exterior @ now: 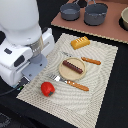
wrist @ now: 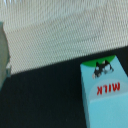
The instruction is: Interact with the objects in diverse but meaningful ways.
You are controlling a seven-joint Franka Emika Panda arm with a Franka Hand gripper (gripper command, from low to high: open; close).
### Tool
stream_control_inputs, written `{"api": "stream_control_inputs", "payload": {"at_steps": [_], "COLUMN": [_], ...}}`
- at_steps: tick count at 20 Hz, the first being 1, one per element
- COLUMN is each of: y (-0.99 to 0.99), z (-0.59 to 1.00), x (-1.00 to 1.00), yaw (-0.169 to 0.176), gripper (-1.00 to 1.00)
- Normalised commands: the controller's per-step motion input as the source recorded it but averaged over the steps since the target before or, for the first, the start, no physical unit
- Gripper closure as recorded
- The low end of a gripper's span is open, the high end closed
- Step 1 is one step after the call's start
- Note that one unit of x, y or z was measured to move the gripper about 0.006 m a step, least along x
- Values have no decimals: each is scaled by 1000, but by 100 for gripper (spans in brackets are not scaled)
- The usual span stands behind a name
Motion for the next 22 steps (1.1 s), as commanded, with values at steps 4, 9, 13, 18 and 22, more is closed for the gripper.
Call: {"api": "stream_control_inputs", "payload": {"at_steps": [4, 9, 13, 18, 22], "y": [-472, -837, -644, -346, 76], "z": [0, 278, 126, -2, 113], "x": [-767, -243, -246, -279, -108], "yaw": [2, -3, 0, 14, 60], "gripper": [-100, -100, -100, -100, -100]}}
